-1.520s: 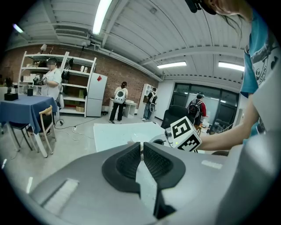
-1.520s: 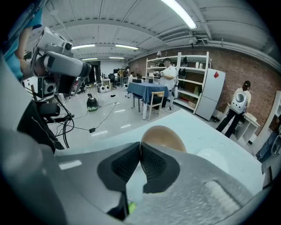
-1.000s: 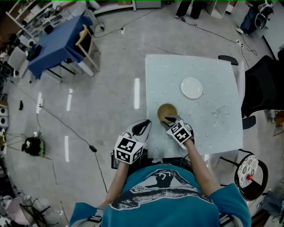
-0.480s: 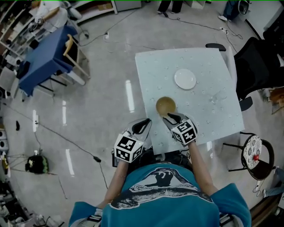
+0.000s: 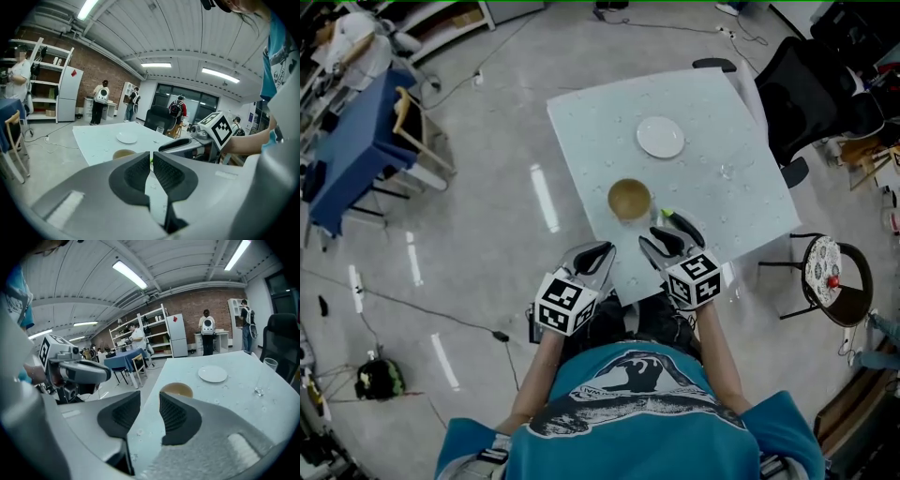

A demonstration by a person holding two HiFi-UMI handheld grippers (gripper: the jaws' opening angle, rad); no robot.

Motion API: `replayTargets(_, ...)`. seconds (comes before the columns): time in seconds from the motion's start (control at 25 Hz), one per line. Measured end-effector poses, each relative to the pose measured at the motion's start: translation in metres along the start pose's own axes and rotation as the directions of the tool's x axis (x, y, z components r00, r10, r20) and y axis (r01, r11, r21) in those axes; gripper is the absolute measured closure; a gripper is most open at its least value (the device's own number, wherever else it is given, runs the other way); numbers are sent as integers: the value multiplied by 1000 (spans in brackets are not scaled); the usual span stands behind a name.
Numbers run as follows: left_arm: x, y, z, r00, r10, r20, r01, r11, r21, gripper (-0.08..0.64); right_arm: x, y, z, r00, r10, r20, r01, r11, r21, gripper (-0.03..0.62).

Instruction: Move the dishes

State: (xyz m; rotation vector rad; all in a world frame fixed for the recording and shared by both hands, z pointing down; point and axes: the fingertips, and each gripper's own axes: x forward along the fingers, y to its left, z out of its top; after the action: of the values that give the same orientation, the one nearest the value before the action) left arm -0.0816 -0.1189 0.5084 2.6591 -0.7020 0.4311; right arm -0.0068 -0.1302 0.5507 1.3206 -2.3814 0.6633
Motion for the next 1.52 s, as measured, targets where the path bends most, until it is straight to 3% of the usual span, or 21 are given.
replayTargets(0.28,8,-21,-11,999,-44,-6,44,999,-2,528,-33,3,-8,999,-37,24,36,999,37,460)
replayTargets(0.8,5,-78,-28,1000,7,-22,-7,1000,-7,528,-105,16,-46,997,-21,71,14,995,94,500)
replayTargets(0.96,-5,-109,-46,999,11,-48,-11,1000,3,528,-128,26,-64,998,-22,64,17,997,77,515)
replayTargets(1.16,-17,-143,-56,999,14,-35,-14,1000,21,528,-152,37,-81,996,-18,87,11,997,80,585)
replayTargets(1.52,-34,-182,-57,999,37,17,-38,998,50,527,-185,63,-90,989,28,142,-34,999,42,591)
